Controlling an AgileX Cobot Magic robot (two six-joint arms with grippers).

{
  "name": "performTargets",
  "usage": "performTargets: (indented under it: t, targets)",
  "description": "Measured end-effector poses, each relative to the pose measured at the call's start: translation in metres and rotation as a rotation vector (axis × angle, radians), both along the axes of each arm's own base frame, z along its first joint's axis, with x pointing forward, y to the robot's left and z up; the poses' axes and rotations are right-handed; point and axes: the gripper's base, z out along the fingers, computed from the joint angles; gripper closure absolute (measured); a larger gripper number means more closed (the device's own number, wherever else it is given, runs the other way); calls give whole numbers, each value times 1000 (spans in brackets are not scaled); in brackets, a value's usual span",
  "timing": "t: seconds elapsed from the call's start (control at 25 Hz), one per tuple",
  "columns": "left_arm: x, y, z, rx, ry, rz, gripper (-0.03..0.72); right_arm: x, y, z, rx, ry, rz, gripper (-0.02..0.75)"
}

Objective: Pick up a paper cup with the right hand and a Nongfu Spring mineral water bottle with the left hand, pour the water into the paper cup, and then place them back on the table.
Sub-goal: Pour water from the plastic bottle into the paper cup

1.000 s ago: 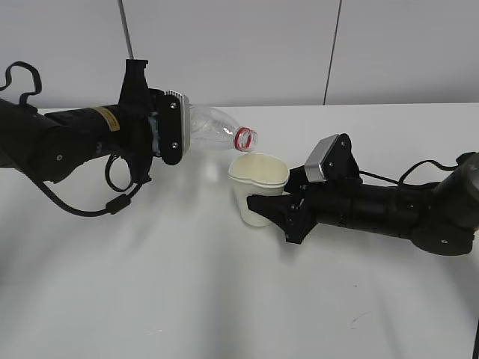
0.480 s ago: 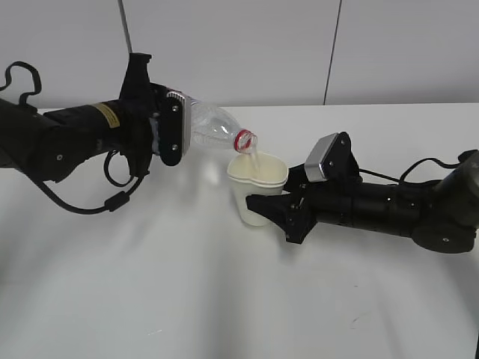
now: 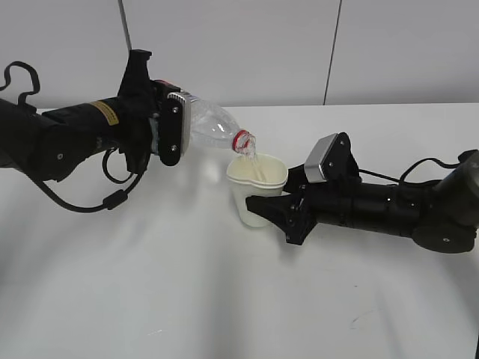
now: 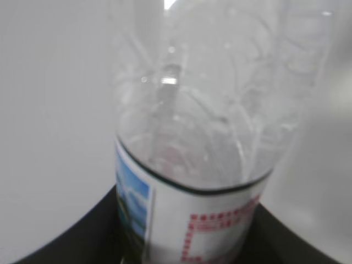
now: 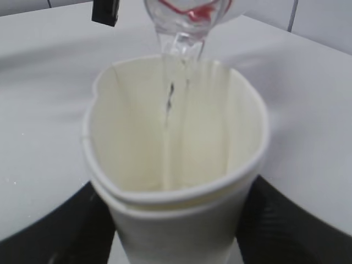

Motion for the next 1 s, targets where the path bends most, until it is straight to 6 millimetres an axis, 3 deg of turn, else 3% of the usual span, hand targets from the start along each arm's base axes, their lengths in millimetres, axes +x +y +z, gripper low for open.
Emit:
performTargets:
  t: [1.0]
  targets:
    - [1, -1, 4, 12, -59, -16, 353, 0, 0, 0, -3, 0, 5, 286]
